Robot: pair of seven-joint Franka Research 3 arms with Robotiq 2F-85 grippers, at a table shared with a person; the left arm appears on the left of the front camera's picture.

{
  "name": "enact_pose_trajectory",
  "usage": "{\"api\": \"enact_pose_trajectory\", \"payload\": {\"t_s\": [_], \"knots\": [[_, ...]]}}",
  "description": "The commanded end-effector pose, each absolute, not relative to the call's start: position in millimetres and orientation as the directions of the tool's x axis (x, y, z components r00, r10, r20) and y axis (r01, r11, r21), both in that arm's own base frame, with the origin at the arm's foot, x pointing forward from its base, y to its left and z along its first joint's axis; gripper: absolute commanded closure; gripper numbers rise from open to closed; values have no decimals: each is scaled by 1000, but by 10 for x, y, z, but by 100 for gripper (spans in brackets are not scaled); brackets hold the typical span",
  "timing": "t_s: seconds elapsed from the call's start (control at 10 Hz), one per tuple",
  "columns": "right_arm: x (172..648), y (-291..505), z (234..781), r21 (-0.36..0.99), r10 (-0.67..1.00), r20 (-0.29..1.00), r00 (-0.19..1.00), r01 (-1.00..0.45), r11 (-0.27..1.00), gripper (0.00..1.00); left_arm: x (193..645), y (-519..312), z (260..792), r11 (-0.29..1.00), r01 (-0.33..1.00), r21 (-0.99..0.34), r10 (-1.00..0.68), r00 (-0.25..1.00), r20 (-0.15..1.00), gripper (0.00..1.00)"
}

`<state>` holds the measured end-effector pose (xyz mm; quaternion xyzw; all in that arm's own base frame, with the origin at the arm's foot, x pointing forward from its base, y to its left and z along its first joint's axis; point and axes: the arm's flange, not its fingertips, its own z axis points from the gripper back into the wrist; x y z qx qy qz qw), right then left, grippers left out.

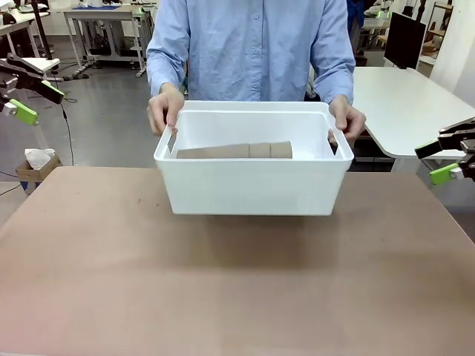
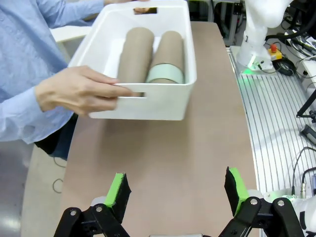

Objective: Stack the cups and store them in the basket.
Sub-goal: Place the stack of Reusable plastic cups into the Pantry Basket.

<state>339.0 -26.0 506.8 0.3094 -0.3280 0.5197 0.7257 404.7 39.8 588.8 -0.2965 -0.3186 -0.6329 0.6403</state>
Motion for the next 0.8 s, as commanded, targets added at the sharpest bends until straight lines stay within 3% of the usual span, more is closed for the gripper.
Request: {"api": "enact_pose_trajectory", "payload": {"t_s": [0.0, 0.7], "knots": [[3418, -263, 5088, 90, 531, 819, 217, -963, 253, 0, 4043, 393, 5912, 29, 999, 14, -630, 8, 776, 0], [3418, -263, 5088, 90, 531, 819, 217, -963, 253, 0, 4043, 393, 5912, 29, 999, 14, -630, 8, 776, 0]]}}
